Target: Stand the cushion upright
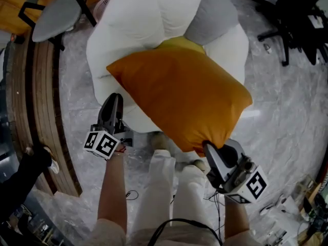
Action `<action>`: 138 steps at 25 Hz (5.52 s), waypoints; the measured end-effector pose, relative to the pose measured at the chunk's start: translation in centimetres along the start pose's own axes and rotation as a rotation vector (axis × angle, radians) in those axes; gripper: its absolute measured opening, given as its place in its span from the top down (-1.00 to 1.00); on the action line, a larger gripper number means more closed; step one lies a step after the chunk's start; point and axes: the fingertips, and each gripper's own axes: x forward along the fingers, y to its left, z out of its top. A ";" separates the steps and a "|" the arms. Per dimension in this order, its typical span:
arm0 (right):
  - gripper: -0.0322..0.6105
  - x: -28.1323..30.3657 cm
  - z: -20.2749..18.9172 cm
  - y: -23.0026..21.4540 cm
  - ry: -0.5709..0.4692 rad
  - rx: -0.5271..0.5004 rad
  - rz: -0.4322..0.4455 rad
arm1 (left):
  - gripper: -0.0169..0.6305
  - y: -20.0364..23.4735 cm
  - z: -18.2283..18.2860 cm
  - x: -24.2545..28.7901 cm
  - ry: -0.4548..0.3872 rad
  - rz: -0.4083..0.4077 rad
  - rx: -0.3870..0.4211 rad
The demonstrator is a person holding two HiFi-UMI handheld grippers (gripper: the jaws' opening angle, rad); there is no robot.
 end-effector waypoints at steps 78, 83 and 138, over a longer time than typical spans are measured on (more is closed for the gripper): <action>0.80 4.1 12.4 -21.1 0.261 0.105 0.101 | 0.85 -17.9 7.0 0.0 -0.317 -0.078 -0.260; 0.80 7.7 13.9 -22.7 0.237 0.119 0.105 | 0.85 -17.0 9.2 2.0 -0.373 -0.067 -0.237; 0.45 30.0 14.5 -36.1 0.262 0.631 0.157 | 0.69 -4.7 16.9 13.8 -0.390 0.185 0.132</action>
